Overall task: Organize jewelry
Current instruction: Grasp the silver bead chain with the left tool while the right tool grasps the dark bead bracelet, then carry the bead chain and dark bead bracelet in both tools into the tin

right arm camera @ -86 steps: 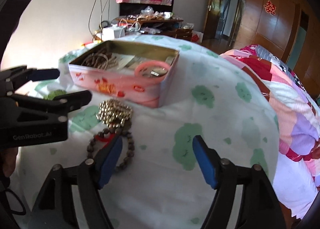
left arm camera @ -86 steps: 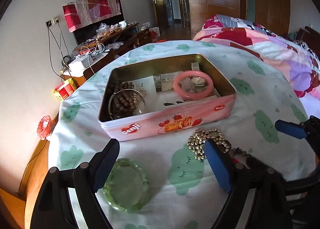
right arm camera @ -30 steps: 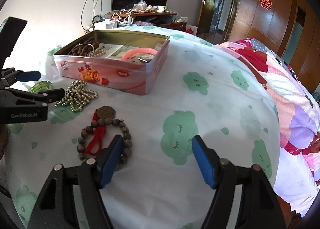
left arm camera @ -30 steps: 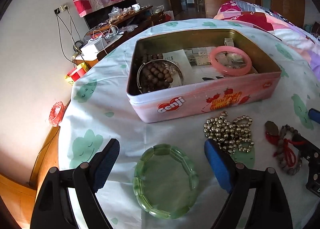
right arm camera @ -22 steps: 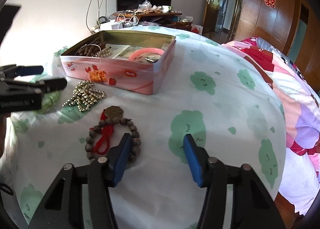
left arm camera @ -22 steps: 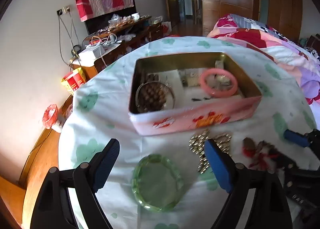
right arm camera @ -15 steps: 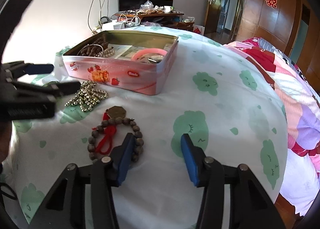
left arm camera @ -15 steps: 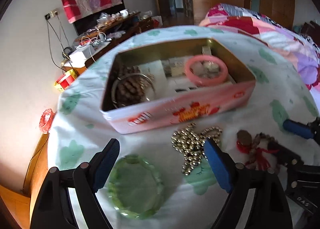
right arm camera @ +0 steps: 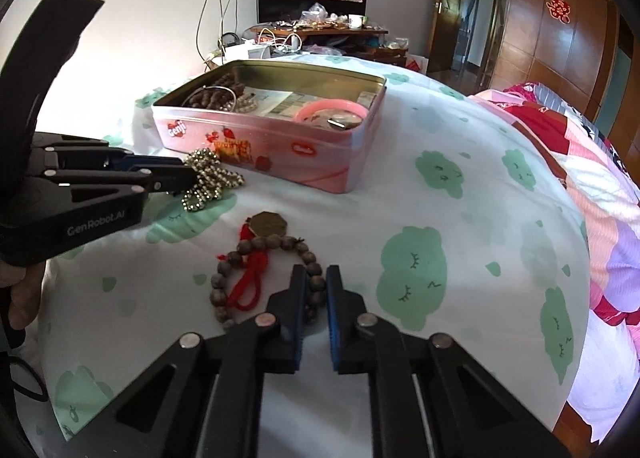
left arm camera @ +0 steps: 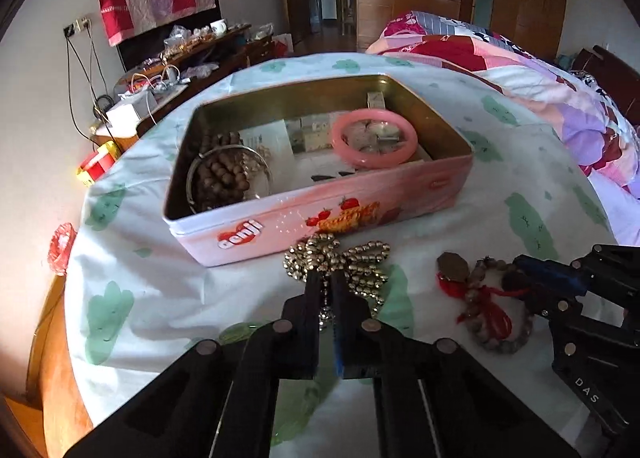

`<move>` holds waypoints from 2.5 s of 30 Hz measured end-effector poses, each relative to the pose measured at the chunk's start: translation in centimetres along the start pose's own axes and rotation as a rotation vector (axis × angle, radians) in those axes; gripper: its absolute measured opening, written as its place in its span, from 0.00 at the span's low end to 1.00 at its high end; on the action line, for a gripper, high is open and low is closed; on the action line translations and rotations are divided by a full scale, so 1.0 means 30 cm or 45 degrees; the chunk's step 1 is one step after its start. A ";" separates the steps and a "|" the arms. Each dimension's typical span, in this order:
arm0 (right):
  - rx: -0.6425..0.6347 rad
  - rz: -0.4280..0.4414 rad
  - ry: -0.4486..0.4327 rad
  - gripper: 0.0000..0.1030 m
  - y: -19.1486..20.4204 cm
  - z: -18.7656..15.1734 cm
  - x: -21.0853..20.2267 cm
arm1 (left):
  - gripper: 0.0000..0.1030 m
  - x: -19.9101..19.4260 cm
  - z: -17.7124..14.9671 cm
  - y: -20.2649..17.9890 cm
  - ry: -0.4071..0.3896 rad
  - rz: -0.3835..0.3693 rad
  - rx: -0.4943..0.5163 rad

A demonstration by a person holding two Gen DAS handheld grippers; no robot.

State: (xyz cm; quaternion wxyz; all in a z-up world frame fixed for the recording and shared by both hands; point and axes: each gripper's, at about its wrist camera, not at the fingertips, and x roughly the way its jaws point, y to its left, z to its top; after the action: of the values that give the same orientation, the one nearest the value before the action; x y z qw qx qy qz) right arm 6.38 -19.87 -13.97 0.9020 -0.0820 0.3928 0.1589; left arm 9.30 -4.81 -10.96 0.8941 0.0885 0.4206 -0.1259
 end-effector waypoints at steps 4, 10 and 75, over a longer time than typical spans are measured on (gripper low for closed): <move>0.013 0.007 -0.019 0.11 -0.003 0.002 -0.010 | 0.04 -0.044 0.010 -0.010 -0.046 0.031 0.035; 0.015 0.012 -0.047 0.11 -0.003 0.011 -0.035 | 0.04 -0.104 0.022 0.018 -0.091 0.030 0.014; -0.070 -0.071 -0.253 0.11 -0.025 0.428 0.003 | 0.04 -0.081 0.339 0.170 -0.232 0.157 -0.048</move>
State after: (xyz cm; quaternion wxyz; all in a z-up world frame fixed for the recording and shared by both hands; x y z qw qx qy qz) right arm 15.46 -17.05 -5.32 0.9381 -0.1014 0.2944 0.1517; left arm 16.75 -2.28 -2.40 0.9362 0.0854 0.3336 -0.0704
